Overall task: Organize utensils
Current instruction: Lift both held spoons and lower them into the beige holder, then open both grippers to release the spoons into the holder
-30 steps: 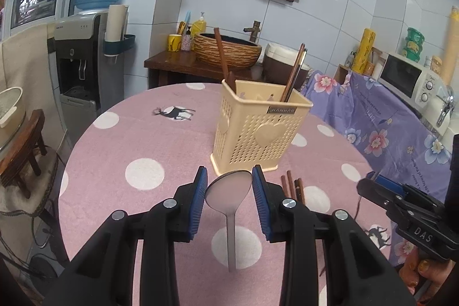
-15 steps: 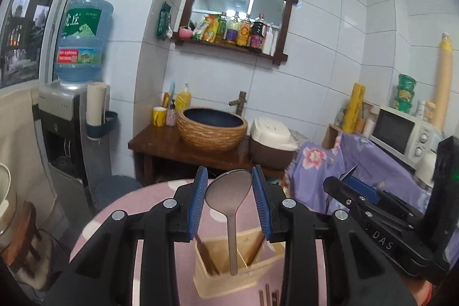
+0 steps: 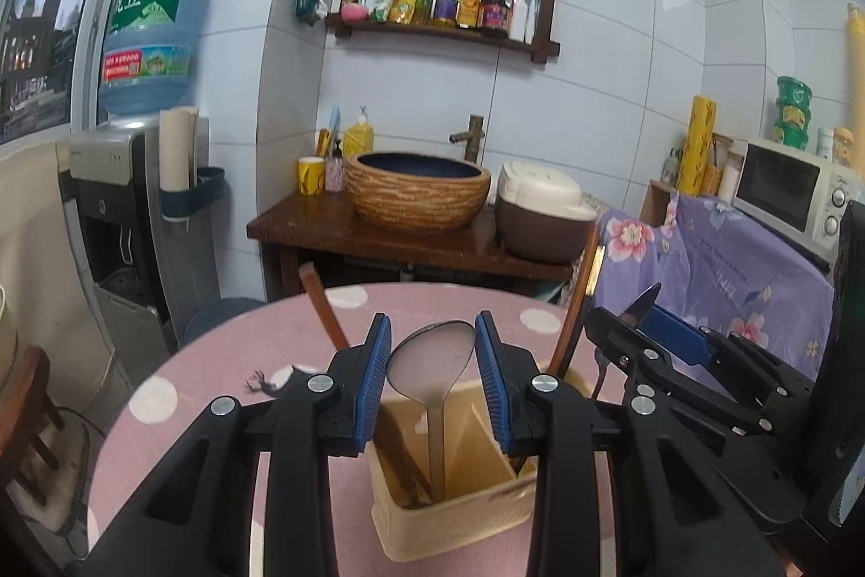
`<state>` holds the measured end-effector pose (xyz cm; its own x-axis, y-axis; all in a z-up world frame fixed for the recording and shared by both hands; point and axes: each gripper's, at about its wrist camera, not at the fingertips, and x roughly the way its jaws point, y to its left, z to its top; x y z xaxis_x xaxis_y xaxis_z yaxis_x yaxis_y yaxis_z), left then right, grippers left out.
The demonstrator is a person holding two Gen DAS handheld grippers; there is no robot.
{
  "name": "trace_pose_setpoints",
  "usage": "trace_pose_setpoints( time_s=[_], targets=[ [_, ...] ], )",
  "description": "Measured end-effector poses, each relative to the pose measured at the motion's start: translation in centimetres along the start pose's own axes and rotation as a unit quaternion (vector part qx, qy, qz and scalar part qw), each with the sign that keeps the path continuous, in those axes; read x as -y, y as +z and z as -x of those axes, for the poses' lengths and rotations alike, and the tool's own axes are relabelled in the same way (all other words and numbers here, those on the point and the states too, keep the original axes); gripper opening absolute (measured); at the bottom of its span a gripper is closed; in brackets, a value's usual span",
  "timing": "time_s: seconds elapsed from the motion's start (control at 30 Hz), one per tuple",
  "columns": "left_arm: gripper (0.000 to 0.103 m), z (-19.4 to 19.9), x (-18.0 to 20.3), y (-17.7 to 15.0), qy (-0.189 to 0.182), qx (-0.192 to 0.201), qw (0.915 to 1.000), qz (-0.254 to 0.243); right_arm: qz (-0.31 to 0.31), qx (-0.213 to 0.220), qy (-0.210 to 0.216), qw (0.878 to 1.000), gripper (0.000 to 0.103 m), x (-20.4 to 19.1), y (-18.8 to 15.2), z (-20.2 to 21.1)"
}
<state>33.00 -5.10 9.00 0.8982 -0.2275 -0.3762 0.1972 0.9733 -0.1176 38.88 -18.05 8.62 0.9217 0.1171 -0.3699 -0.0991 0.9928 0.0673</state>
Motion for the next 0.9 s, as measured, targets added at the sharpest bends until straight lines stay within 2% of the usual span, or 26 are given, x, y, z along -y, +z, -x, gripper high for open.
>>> trace_pose_setpoints(
  time_s=[0.17,0.3,0.37,0.43,0.5,0.53,0.57,0.6,0.63,0.7,0.77,0.9],
  targets=[
    [0.033,-1.0,-0.3,-2.2,-0.004,-0.027,0.9996,-0.003,0.007,-0.022,0.001,1.0,0.039,-0.2,-2.2,-1.0],
    [0.033,-1.2,-0.1,-3.0,-0.012,-0.036,0.9992,-0.01,0.013,-0.021,0.005,1.0,0.041,-0.5,-3.0,-1.1],
    [0.033,-0.8,-0.2,-2.9,-0.014,-0.032,0.9994,-0.009,0.015,-0.01,0.003,1.0,0.05,-0.5,-3.1,-0.5],
    [0.038,0.0,-0.5,-2.7,-0.018,-0.029,0.9994,-0.003,0.016,0.004,-0.006,1.0,0.071,-0.3,-3.1,0.5],
    [0.054,1.0,-0.9,-2.8,-0.024,-0.024,0.9994,0.005,0.015,0.016,-0.009,1.0,0.074,0.2,-3.1,2.0],
    [0.063,1.8,-1.1,-2.9,-0.025,-0.017,0.9995,0.008,0.014,0.016,-0.009,1.0,0.078,0.6,-3.3,2.8],
    [0.067,2.7,-1.3,-3.1,-0.025,-0.011,0.9996,0.01,0.014,0.014,-0.01,1.0,0.083,0.9,-3.6,3.6],
    [0.071,3.5,-1.5,-3.5,-0.024,-0.007,0.9996,0.009,0.014,0.011,-0.01,1.0,0.092,1.3,-3.9,4.3],
    [0.075,4.5,-1.7,-4.0,-0.022,-0.006,0.9997,0.006,0.015,0.003,-0.01,1.0,0.097,1.7,-4.5,5.1],
    [0.079,5.6,-2.0,-5.2,-0.014,-0.008,0.9999,0.001,0.016,-0.017,-0.017,1.0,0.097,2.7,-6.1,6.3],
    [0.083,6.7,-2.5,-6.8,-0.002,-0.018,0.9998,-0.004,0.02,-0.056,-0.035,0.998,0.097,3.5,-8.1,6.9],
    [0.084,7.4,-3.1,-10.4,0.021,-0.054,0.9982,-0.012,0.012,-0.148,-0.065,0.987,0.097,5.0,-13.3,7.6]
  ],
)
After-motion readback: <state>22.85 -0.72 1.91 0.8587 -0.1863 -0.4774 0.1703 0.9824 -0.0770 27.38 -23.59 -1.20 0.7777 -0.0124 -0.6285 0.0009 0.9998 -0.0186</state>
